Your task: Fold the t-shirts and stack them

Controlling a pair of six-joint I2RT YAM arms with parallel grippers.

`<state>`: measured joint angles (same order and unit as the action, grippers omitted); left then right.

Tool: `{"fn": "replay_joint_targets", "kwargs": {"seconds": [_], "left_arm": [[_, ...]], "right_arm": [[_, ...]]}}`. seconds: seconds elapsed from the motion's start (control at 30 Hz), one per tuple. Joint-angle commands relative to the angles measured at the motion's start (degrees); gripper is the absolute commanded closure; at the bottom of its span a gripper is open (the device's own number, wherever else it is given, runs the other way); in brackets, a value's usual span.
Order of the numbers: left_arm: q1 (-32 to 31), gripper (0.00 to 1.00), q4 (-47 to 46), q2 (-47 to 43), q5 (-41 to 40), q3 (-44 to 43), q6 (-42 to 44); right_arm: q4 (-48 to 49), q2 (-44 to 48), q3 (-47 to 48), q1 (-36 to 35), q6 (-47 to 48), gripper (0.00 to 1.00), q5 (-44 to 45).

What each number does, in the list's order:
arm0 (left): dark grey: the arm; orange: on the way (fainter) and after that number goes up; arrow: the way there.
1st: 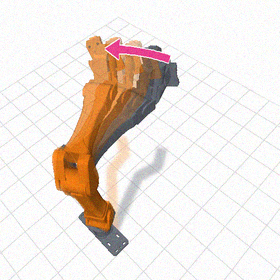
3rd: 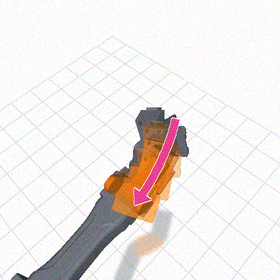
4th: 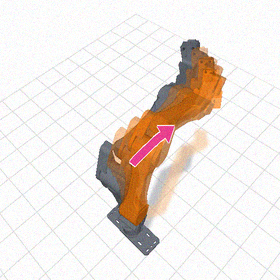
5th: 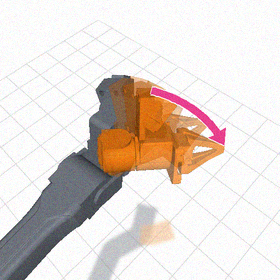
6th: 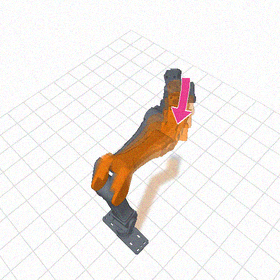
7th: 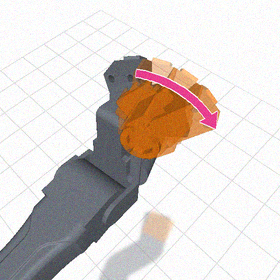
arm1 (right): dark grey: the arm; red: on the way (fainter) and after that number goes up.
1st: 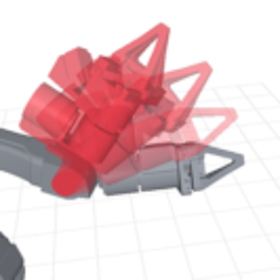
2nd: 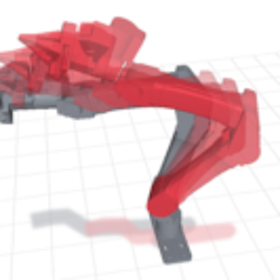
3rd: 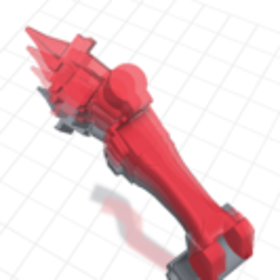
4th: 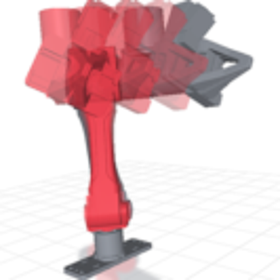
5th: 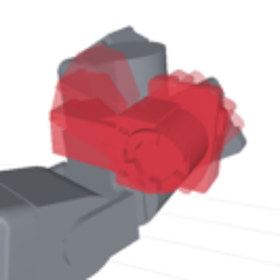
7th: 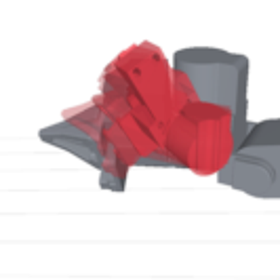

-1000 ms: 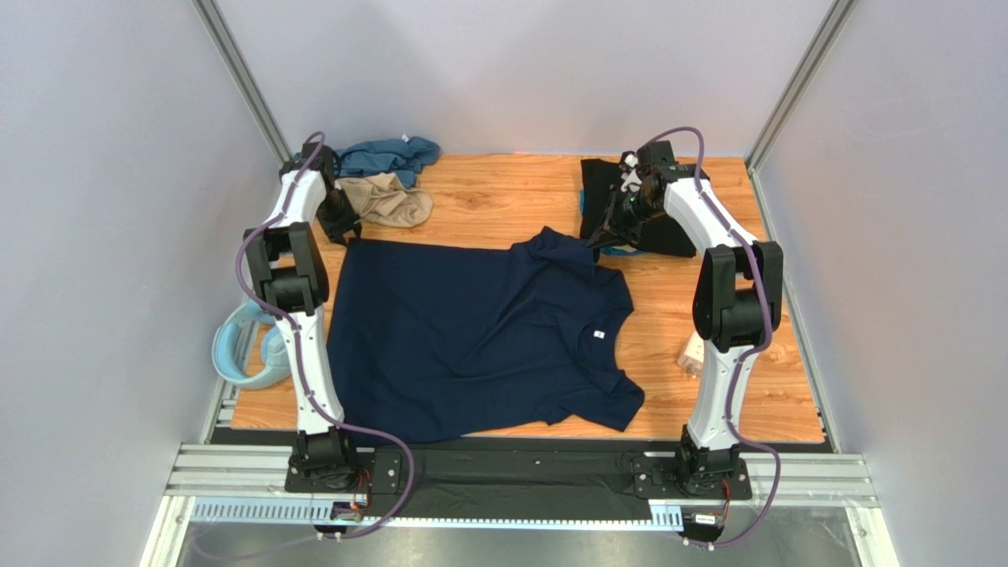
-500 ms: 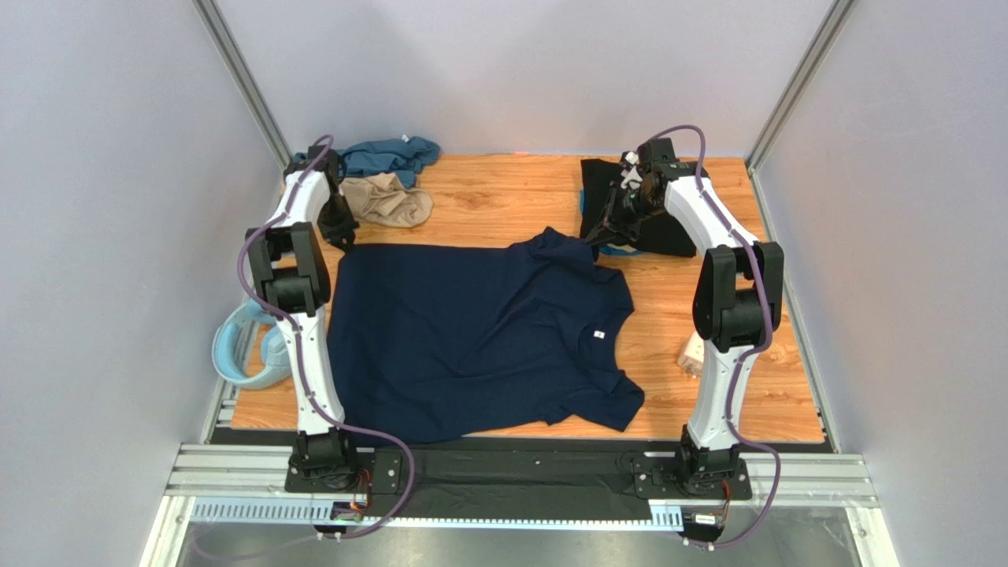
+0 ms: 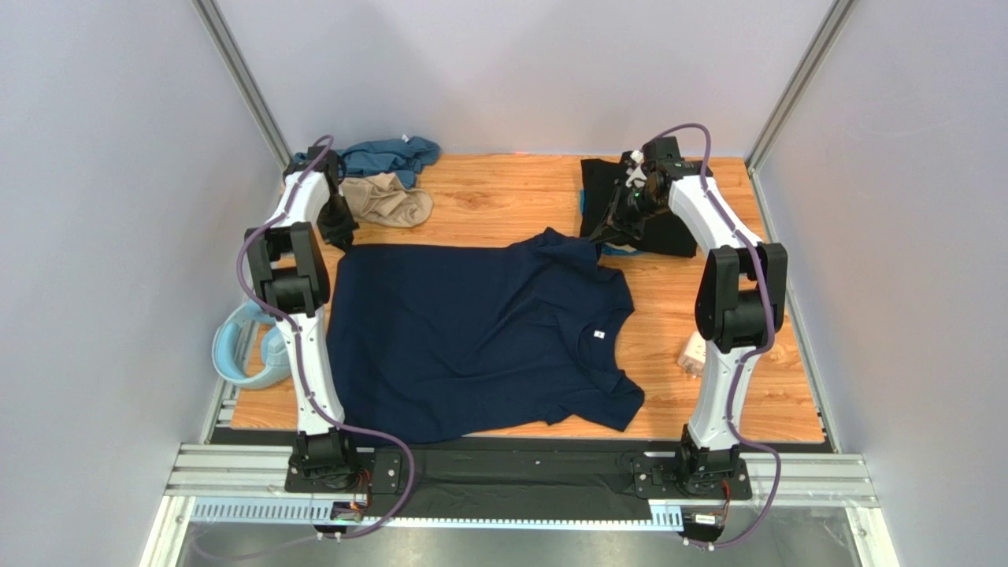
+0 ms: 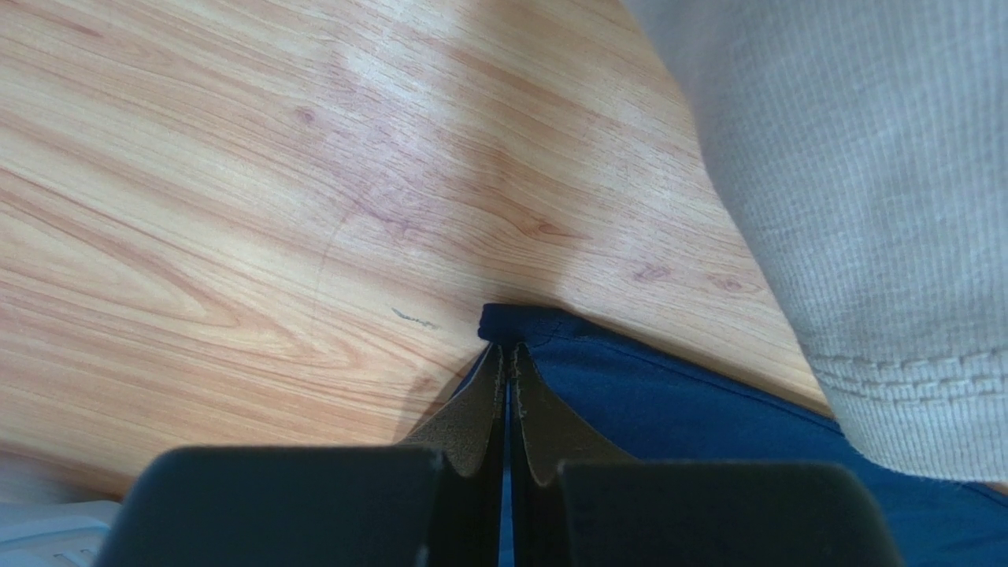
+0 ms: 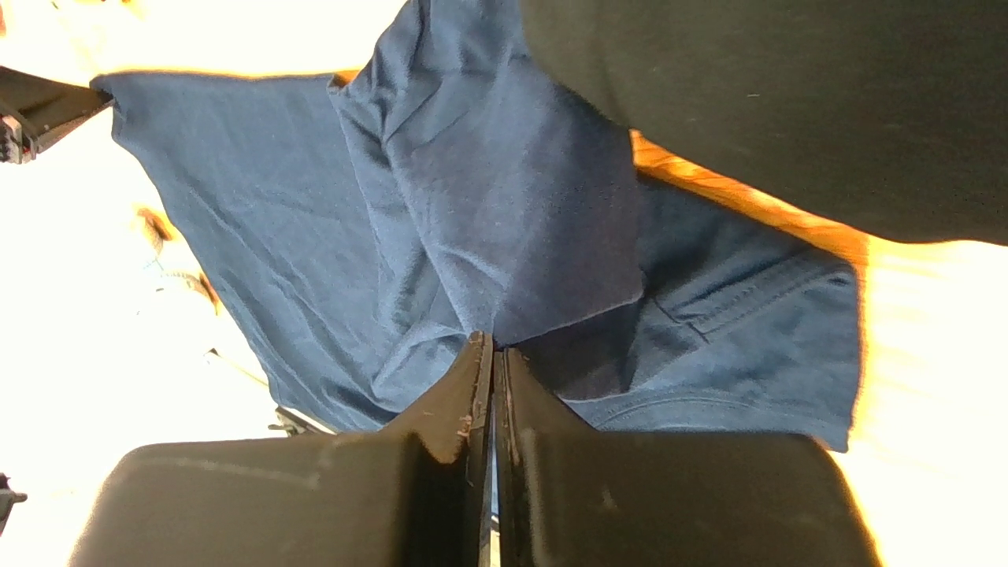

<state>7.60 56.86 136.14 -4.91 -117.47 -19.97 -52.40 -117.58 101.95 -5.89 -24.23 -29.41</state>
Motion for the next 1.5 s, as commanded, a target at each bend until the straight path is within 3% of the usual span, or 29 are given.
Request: {"fn": "replay_joint_targets", "kwargs": {"seconds": [0.0,0.27,0.43,0.87,1.03,1.17,1.47], "left_arm": [[-0.1,1.00,-4.2,-5.5,0.8,2.4,-0.2],[-0.1,1.00,-7.4,-11.0,3.1,5.1,-2.3],[-0.6,1.00,-9.7,-15.8,4.4,11.2,-2.6],[-7.4,1.00,-10.4,-24.6,7.5,19.7,-2.0],[-10.0,1.00,-10.5,-26.9,8.7,20.5,-2.4],[-10.5,1.00,-11.4,-27.8,9.7,21.0,-2.8],[-10.3,1.00,-7.7,-23.7,10.4,12.5,-0.2]], "right_arm": [[1.3,6.0,1.6,1.6,-0.3,1.00,2.0],[1.3,7.7,3.0,3.9,-0.2,1.00,2.8],[1.2,6.4,4.7,4.0,-0.3,1.00,2.1],[1.7,3.9,7.7,4.4,-0.9,1.00,1.2],[1.9,3.1,8.8,4.7,-1.9,1.00,0.8],[5.3,0.3,8.8,5.4,-5.8,1.00,-6.8],[4.4,-4.3,19.0,7.3,-5.5,1.00,-8.4]]}}
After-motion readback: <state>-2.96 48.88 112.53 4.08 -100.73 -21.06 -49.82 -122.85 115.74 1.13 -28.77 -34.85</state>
